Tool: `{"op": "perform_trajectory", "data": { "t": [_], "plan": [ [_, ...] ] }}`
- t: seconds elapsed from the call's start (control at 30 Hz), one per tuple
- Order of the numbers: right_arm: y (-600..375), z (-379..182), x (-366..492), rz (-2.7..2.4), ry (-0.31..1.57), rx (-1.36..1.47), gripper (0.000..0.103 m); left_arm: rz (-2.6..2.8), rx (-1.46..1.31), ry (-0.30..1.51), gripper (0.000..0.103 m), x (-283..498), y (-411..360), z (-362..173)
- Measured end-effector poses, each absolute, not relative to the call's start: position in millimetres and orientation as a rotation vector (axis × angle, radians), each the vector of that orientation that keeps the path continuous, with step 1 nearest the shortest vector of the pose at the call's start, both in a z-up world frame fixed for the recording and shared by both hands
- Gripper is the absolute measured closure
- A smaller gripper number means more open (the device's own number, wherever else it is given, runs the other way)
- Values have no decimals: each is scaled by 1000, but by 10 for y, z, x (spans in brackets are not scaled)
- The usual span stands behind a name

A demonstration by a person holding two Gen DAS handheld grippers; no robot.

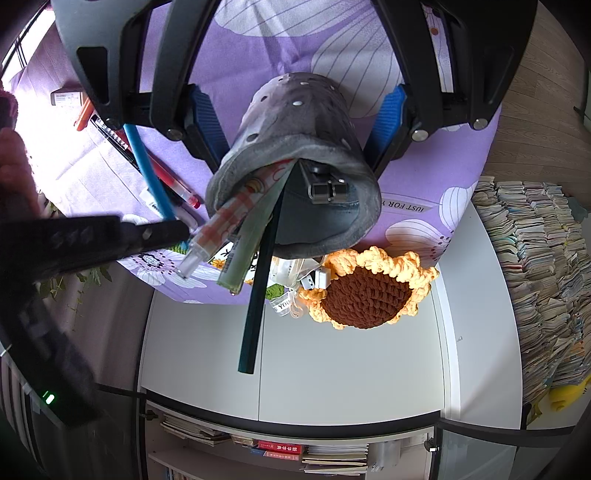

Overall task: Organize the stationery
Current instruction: 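Grasp the blue pen on the tablecloth with the right gripper, then lift the blue pen and drop it into the gray cup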

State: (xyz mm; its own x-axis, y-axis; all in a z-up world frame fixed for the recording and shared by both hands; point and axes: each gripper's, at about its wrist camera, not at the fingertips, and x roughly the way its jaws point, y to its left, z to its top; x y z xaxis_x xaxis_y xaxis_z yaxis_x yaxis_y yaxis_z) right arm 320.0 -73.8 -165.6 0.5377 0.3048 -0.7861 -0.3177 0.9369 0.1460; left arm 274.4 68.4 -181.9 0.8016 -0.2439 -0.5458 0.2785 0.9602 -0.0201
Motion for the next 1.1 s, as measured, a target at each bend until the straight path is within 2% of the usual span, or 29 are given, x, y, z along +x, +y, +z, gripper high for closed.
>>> {"op": "perform_trajectory", "data": {
  "t": [0.67, 0.83, 1.1],
  "plan": [
    [-590, -233, 2500, 492, 408, 43, 89, -285, 59, 586, 33, 2744, 671, -1831],
    [-361, -222, 2601, 558, 363, 41, 89, -285, 58, 588, 33, 2744, 667, -1841],
    [-342, -341, 2854, 594, 390, 123, 89, -285, 58, 588, 33, 2745, 667, -1840]
  ]
}}
